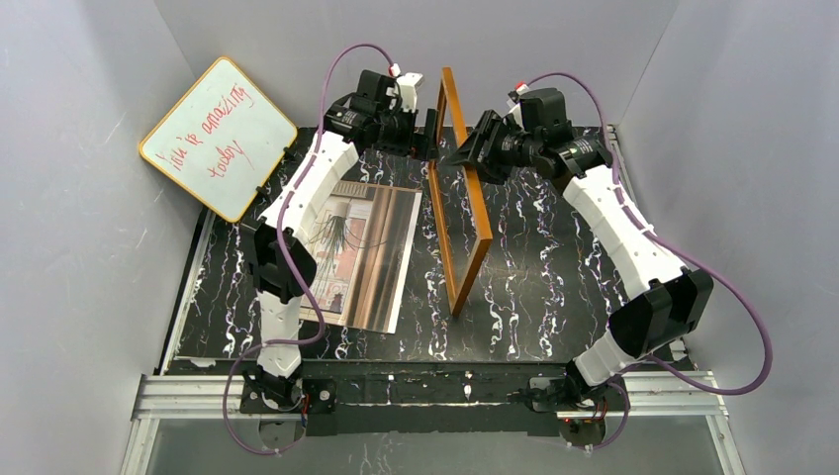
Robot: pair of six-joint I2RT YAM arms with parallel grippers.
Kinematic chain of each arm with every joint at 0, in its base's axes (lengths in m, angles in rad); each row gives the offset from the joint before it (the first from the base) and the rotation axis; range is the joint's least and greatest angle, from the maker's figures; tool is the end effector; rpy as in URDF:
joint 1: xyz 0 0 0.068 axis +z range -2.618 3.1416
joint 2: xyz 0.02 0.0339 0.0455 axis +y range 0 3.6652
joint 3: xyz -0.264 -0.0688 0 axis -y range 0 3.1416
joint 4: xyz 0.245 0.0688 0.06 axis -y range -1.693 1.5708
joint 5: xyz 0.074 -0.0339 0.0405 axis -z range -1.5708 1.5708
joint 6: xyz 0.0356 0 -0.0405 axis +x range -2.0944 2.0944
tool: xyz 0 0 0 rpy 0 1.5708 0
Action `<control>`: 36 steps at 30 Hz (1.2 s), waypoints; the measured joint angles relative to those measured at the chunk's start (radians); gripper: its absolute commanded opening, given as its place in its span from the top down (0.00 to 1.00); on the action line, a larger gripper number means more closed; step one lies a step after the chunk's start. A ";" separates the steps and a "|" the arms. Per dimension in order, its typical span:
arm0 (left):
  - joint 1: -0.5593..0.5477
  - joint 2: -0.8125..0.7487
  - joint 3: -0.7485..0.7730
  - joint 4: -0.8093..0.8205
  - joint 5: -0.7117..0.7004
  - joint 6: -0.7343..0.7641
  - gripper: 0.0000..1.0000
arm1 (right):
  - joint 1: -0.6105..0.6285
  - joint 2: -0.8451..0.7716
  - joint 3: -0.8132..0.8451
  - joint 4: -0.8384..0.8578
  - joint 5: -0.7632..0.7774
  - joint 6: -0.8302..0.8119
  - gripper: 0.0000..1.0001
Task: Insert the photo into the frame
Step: Turn over the photo frame at the center of the board.
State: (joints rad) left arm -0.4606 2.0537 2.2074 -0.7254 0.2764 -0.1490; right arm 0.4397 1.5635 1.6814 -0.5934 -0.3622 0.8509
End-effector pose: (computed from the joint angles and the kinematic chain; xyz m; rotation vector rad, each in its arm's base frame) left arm 0.4136 -0.2161 0.3855 0.5024 2.1308 -0.6471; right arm 0.3111 0.1603 0.4168 0.2097 2.2147 1.1344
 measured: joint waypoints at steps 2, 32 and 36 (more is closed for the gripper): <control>-0.003 0.000 0.000 0.000 -0.007 0.002 0.02 | 0.000 0.004 0.012 -0.067 0.032 -0.043 0.42; -0.029 -0.006 -0.442 0.051 -0.219 0.249 0.02 | -0.007 -0.092 -0.174 -0.357 0.607 -0.409 0.62; -0.043 -0.006 -0.475 0.078 -0.250 0.278 0.02 | -0.007 -0.106 -0.258 -0.358 0.638 -0.414 0.63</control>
State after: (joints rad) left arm -0.5034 2.0480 1.7321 -0.6472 0.0265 0.1295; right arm 0.4328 1.4578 1.4231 -0.9516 0.2760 0.4374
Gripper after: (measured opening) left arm 0.981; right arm 0.374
